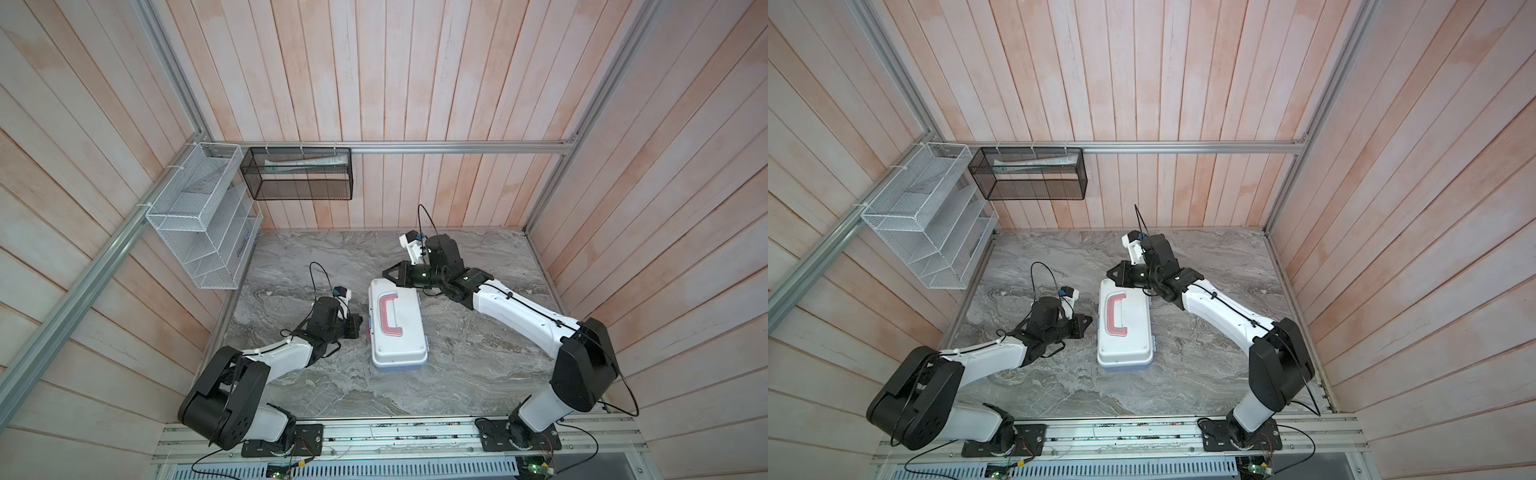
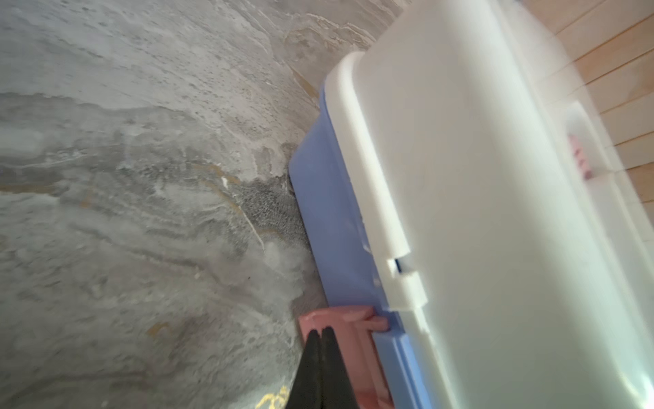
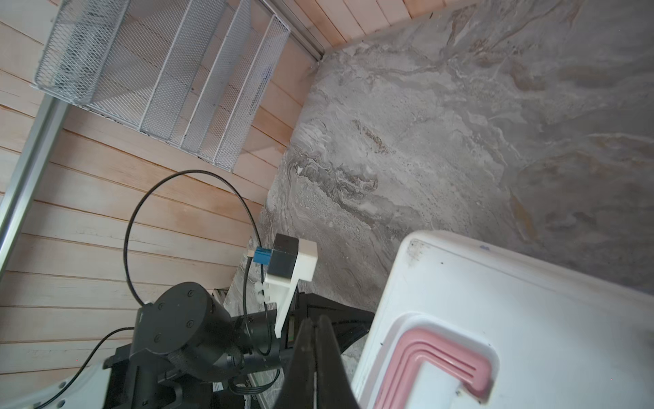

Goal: Pack the tool kit

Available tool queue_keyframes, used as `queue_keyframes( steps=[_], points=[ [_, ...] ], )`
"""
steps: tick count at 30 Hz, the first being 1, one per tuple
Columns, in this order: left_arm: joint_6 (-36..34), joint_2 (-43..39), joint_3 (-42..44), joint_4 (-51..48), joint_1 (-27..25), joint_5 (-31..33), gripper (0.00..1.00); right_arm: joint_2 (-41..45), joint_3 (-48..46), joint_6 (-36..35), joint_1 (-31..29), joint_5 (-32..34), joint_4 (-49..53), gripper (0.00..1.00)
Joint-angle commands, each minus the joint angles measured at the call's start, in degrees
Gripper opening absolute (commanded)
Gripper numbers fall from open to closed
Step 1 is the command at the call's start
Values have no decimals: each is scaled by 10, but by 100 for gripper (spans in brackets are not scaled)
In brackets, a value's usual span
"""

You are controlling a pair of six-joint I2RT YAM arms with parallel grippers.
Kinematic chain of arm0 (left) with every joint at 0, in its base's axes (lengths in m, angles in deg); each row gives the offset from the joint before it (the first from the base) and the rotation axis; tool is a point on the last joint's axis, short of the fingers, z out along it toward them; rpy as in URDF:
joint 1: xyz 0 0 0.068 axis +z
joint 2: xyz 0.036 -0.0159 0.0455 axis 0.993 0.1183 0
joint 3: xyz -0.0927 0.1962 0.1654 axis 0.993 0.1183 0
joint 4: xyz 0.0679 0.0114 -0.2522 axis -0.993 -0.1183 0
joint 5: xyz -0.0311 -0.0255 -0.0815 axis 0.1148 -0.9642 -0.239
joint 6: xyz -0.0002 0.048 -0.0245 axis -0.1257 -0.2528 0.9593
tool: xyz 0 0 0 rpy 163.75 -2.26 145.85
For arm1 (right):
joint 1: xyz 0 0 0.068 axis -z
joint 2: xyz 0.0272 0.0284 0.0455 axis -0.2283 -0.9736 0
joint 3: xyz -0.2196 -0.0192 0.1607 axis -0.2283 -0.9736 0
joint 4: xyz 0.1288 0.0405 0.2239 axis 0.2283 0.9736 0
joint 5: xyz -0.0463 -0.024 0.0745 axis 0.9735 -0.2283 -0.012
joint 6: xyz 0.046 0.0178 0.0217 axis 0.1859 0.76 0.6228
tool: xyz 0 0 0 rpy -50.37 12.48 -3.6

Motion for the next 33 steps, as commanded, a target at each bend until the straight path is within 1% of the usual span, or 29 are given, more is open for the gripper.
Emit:
queue_keyframes(
  steps=[1, 3, 4, 5, 8, 9, 10, 11, 13, 14, 16, 18, 22, 28, 33],
  points=[
    [4, -47, -22, -91, 5, 42, 0, 39, -8, -46, 1, 75, 52, 0],
    [5, -77, -26, -107, 5, 30, 4, 64, -31, -66, 2, 115, 75, 0],
    [8, -93, -25, -111, 5, 19, 8, 78, -45, -75, 3, 132, 85, 1],
    [11, -109, -23, -111, 5, 10, 17, 94, -62, -80, 4, 149, 94, 7],
    [14, -148, -17, -117, 5, -11, 32, 155, -127, -87, 9, 182, 99, 17],
    [17, -158, -18, -120, 5, -15, 38, 177, -151, -84, 10, 194, 90, 22],
    [21, -167, -18, -120, 4, -22, 47, 202, -182, -80, 12, 205, 82, 30],
    [26, -175, -18, -114, 3, -33, 50, 224, -206, -79, 17, 208, 76, 34],
    [32, -182, -21, -107, 1, -55, 59, 257, -242, -76, 30, 210, 76, 39],
    [33, -183, -24, -105, -1, -60, 65, 272, -259, -76, 35, 211, 80, 41],
    [32, -181, -30, -102, -7, -60, 73, 294, -288, -77, 43, 212, 82, 43],
    [26, -175, -37, -102, -17, -56, 77, 310, -313, -74, 47, 208, 80, 45],
    [9, -143, -65, -121, -52, -17, 82, 324, -349, -73, 60, 180, 62, 49],
    [4, -107, -83, -129, -75, -7, 82, 329, -354, -91, 70, 173, 62, 52],
    [10, -93, -78, -129, -97, 4, 82, 332, -357, -101, 100, 143, 51, 53]
  ],
)
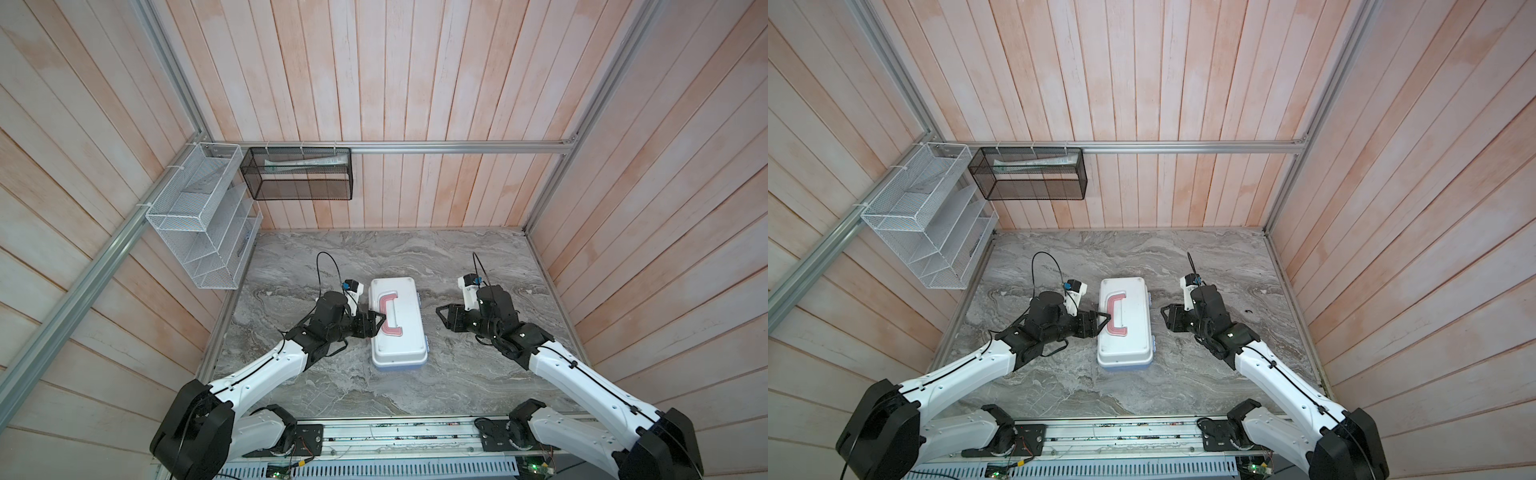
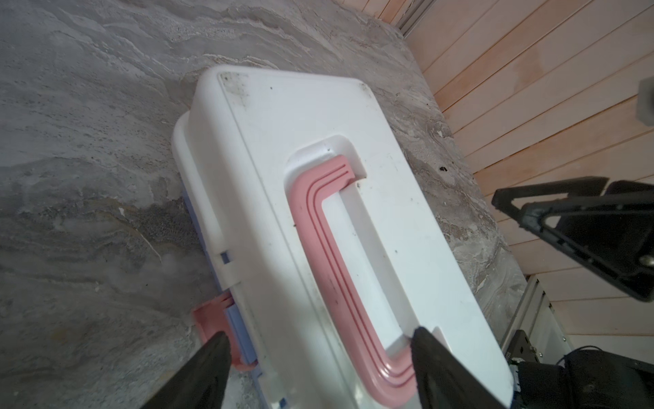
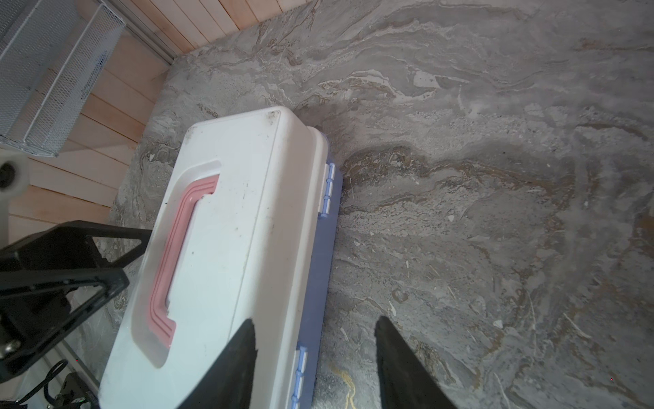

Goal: Pack the tool kit

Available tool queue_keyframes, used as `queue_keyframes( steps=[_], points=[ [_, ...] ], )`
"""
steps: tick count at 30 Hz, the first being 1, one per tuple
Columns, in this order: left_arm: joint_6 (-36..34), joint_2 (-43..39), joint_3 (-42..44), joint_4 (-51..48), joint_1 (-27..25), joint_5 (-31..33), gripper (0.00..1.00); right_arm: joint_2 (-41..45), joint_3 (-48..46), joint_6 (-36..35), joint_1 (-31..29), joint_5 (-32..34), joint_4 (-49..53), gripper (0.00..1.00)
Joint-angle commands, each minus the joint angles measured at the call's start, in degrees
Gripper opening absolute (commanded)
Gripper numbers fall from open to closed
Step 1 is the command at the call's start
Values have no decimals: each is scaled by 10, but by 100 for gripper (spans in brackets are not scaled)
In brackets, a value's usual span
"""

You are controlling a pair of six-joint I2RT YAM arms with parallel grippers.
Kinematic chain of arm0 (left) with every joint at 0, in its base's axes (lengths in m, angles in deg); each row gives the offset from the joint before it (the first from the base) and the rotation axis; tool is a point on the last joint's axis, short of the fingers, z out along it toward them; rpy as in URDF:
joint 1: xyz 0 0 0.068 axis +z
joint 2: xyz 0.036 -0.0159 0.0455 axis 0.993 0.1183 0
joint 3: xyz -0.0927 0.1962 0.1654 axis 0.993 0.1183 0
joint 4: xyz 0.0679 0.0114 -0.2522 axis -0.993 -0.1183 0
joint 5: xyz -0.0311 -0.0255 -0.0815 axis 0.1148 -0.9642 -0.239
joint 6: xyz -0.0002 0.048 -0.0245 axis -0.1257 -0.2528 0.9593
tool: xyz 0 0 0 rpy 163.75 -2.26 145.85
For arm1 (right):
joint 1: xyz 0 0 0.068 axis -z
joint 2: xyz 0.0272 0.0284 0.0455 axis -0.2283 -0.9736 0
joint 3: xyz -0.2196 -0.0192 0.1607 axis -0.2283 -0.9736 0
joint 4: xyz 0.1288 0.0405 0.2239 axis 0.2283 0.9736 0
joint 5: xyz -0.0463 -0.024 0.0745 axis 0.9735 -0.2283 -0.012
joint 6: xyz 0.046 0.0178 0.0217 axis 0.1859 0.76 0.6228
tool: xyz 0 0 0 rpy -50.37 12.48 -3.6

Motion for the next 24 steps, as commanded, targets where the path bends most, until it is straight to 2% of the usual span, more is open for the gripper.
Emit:
queue_keyframes(
  steps=[1, 8, 14, 24],
  points=[
    [-4, 8, -6, -5, -16, 20, 82, 6, -6, -20, 23, -31, -9, 54],
    [13, 20, -1, -2, -62, 46, 77, -15, 7, -45, 39, -68, -15, 56],
    [32, 33, -4, 10, -97, 59, 73, -68, 23, -69, 39, -108, -23, 57],
    [35, 84, -46, 23, -167, 86, 72, -117, 65, -113, 44, -125, 2, 58]
  ],
)
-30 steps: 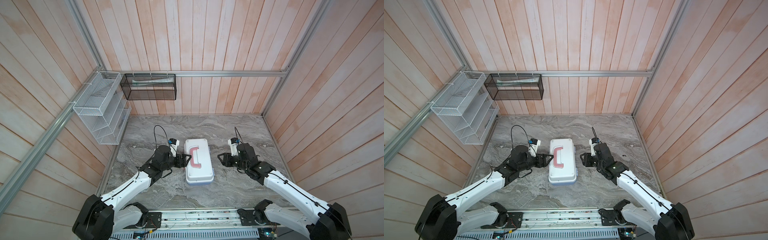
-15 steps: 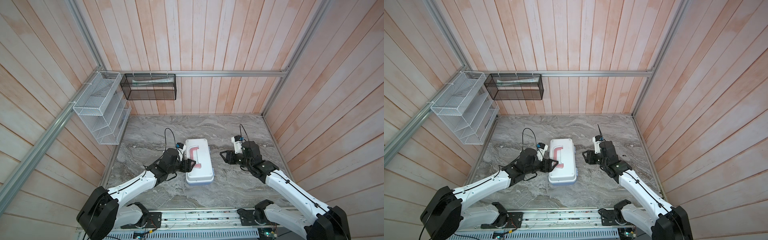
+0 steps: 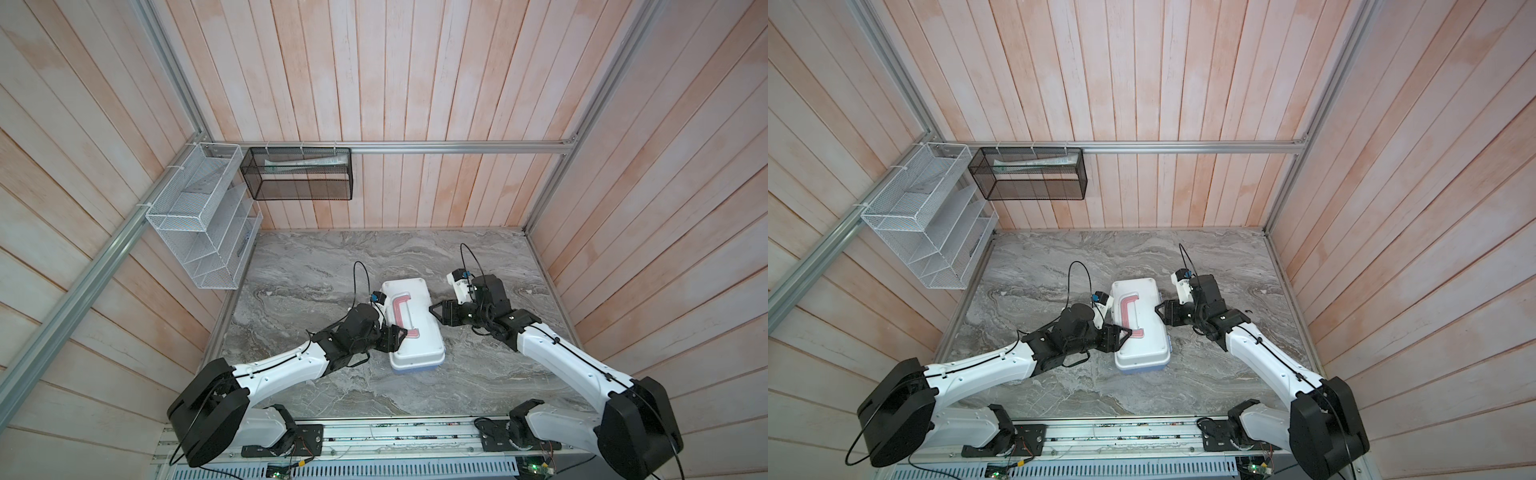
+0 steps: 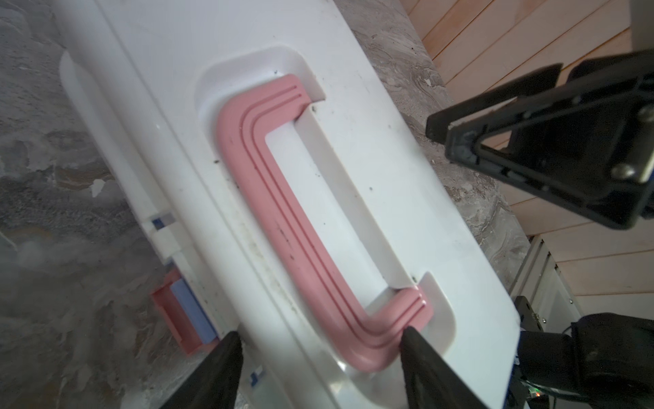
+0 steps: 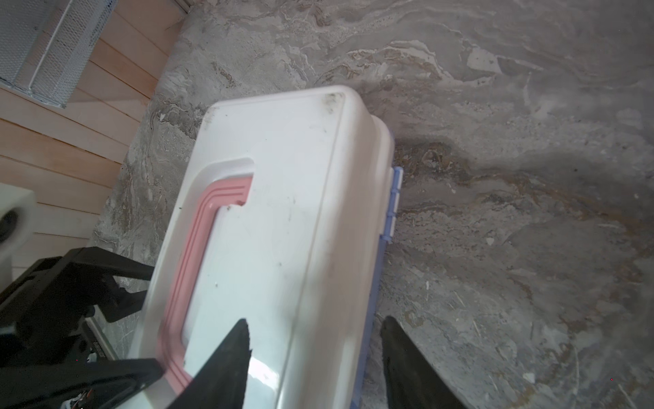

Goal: Pack the tool kit

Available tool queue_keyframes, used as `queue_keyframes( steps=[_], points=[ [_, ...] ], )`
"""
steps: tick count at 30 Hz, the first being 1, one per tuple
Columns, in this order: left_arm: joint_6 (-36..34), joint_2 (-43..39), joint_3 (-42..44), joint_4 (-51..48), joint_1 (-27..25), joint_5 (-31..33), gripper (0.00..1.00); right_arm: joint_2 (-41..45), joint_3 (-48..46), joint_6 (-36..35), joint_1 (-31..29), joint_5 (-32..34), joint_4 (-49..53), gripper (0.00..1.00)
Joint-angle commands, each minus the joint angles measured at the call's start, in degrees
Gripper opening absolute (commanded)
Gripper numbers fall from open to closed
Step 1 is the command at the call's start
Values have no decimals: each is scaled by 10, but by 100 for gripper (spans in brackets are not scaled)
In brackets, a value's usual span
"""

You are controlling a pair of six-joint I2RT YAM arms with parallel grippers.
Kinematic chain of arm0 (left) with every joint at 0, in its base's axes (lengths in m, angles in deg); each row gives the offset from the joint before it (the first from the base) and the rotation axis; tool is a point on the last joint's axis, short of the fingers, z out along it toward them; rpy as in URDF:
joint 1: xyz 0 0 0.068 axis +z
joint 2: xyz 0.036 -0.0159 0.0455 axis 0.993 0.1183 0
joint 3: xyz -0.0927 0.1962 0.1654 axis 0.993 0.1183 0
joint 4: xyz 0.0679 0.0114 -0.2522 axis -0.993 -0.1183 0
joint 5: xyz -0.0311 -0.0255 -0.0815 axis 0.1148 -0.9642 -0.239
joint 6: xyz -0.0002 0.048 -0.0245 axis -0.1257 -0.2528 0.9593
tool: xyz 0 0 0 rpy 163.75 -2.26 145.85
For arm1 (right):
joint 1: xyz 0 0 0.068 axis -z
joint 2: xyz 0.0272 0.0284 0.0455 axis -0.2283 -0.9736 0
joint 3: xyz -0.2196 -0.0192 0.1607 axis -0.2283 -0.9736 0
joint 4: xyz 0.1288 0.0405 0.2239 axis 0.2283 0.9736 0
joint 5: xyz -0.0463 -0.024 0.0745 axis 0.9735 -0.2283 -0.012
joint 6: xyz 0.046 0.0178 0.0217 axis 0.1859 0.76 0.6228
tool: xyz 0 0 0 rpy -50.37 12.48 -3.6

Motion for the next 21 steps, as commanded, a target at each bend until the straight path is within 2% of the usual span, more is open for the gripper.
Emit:
queue_keyframes(
  steps=[1, 7, 11, 14, 21],
  points=[
    [-6, 8, -13, -10, -15, 7, 73, -13, 21, -28, 6, -14, 16, 58],
    [-24, -46, -27, -99, -10, 99, 84, -42, 34, -46, 10, -8, 25, 59],
    [-33, -91, -13, -140, 23, 122, 89, -57, 46, -58, 10, 11, 40, 59],
    [-34, -114, 15, -144, 48, 114, 89, -64, 49, -57, 10, 11, 29, 59],
    [-20, -115, 71, -107, 47, 70, 89, -107, 71, -55, 10, -36, -15, 60]
  ],
)
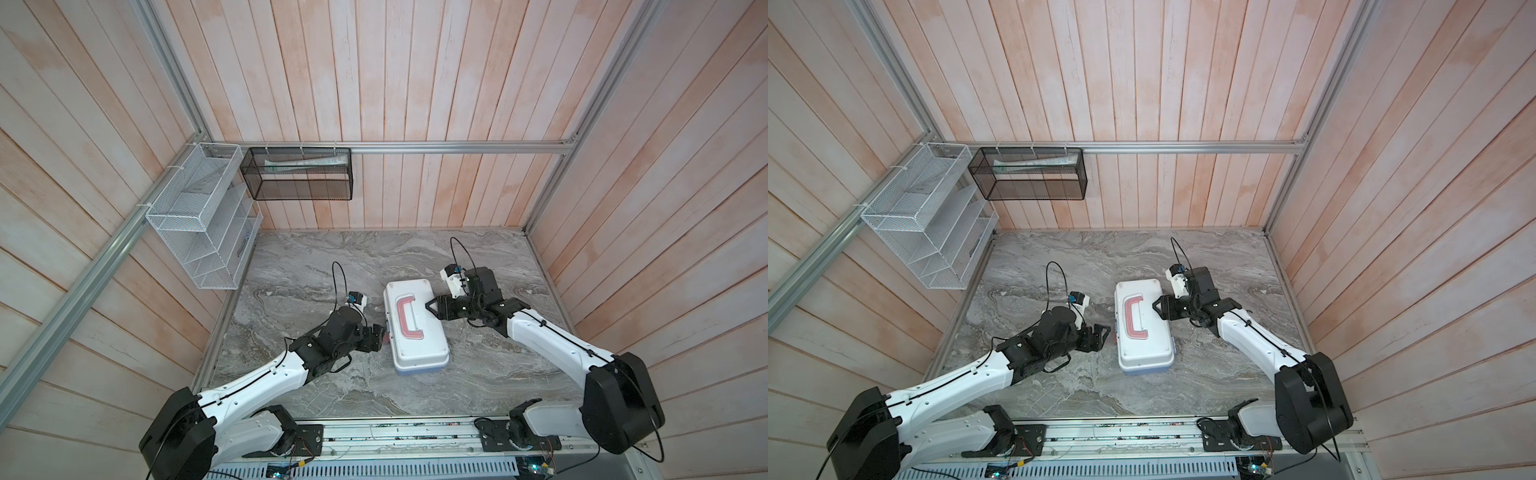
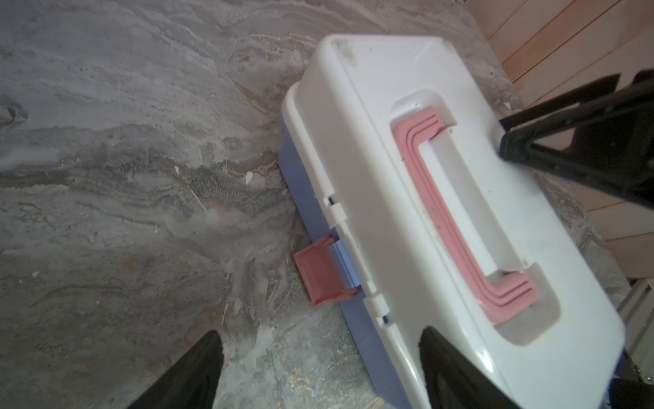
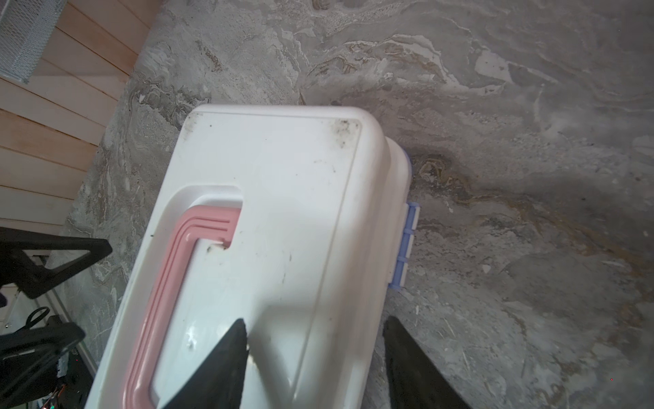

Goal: Pack the tool kit

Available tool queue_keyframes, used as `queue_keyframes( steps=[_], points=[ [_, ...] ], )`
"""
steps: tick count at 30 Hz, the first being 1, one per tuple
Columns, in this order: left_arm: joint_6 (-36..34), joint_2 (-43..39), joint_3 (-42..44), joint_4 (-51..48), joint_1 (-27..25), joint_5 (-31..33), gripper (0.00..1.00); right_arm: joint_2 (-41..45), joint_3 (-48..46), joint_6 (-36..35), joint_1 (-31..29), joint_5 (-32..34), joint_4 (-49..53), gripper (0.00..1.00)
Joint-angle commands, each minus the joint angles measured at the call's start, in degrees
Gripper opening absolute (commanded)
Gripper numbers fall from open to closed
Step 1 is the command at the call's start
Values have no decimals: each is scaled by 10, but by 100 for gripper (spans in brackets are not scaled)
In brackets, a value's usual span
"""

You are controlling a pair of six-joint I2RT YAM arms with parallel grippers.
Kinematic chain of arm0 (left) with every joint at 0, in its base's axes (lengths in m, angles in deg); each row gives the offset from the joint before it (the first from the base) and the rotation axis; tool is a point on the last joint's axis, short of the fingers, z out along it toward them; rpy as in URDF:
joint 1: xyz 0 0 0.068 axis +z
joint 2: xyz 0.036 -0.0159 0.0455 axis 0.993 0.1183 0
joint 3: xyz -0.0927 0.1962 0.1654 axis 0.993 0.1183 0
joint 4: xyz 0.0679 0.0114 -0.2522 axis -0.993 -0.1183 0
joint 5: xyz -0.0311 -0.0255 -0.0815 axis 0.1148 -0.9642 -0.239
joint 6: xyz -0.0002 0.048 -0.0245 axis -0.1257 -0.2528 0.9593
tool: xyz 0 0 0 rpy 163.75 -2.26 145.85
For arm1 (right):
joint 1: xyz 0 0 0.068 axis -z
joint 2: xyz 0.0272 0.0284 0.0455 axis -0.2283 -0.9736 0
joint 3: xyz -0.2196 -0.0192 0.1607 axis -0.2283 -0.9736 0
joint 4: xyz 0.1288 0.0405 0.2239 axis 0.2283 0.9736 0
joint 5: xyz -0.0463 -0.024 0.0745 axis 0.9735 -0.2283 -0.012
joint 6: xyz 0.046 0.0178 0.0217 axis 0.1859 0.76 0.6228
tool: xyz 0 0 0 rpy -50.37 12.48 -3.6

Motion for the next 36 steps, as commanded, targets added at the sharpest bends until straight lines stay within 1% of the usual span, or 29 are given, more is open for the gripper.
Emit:
queue_keyframes(
  steps=[1, 4, 6, 9, 12, 18, 21, 24, 28, 31, 36],
  points=[
    [3, 10, 21, 18, -7, -26, 89, -30, 28, -10, 2, -31, -21, 60],
    [-1, 24, 16, 28, -28, -19, 89, -55, 43, -12, 2, -57, -27, 60],
    [-4, 34, 12, 24, -43, 1, 89, -63, 48, -8, -1, -64, -32, 60],
    [6, 51, 23, 16, -43, 39, 91, -58, 45, -4, -1, -71, -42, 60],
    [11, 76, 36, 20, -43, 62, 92, -51, 38, 7, -1, -76, -57, 60],
    [6, 131, 32, 53, -44, 49, 92, -80, 48, 15, -6, -107, -77, 60],
    [6, 136, 40, 72, -44, 53, 92, -102, 69, 9, -10, -113, -65, 60],
    [12, 133, 57, 96, -44, 50, 92, -117, 82, 17, -20, -121, -76, 60],
    [17, 143, 80, 132, -44, 43, 92, -127, 102, 16, -37, -115, -68, 60],
    [6, 159, 81, 145, -44, 45, 92, -130, 103, 23, -39, -118, -75, 60],
    [-4, 171, 82, 143, -44, 71, 92, -127, 93, 24, -39, -109, -80, 60]
  ],
)
